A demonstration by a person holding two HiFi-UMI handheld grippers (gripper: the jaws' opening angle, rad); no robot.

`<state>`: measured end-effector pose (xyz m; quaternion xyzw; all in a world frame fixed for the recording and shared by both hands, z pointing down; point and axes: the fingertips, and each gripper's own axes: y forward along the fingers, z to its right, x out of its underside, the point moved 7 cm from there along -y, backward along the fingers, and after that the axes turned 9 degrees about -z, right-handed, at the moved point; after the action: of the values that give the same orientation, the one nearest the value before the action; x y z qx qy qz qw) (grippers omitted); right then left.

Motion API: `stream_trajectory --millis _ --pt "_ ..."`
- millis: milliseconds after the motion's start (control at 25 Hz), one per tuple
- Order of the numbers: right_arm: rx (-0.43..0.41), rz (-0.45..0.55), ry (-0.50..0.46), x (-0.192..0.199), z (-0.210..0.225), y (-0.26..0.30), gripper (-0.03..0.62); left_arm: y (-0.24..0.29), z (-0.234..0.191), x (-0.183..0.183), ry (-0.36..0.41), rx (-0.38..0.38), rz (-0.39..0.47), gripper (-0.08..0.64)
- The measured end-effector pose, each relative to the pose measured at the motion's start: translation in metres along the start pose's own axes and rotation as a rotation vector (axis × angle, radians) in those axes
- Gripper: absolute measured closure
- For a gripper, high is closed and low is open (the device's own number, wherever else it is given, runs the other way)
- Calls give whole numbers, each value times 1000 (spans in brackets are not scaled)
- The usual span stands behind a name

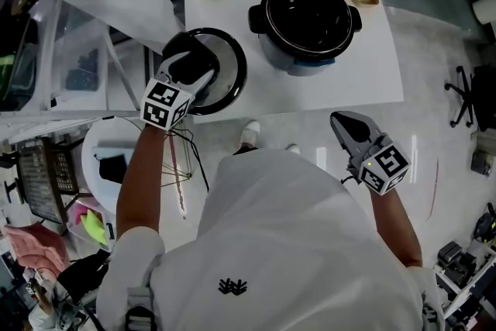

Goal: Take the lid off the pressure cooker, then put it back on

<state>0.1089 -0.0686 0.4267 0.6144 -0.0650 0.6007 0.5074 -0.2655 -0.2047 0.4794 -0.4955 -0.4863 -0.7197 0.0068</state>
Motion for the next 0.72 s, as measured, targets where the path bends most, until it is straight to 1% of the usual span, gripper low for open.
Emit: stream_trajectory --millis 240,440,600,720 --pt "-9 18 -2 2 3 -4 578 -27 -5 -28 41 14 21 273" --pt "-2 37 10 8 6 -12 578 -46 -6 -58 48 59 47 273" --pt "4 53 22 12 5 -15 578 -54 -7 -87 76 92 66 273" --pt "14 64 29 14 7 -20 578 -51 -3 -109 111 114 75 273"
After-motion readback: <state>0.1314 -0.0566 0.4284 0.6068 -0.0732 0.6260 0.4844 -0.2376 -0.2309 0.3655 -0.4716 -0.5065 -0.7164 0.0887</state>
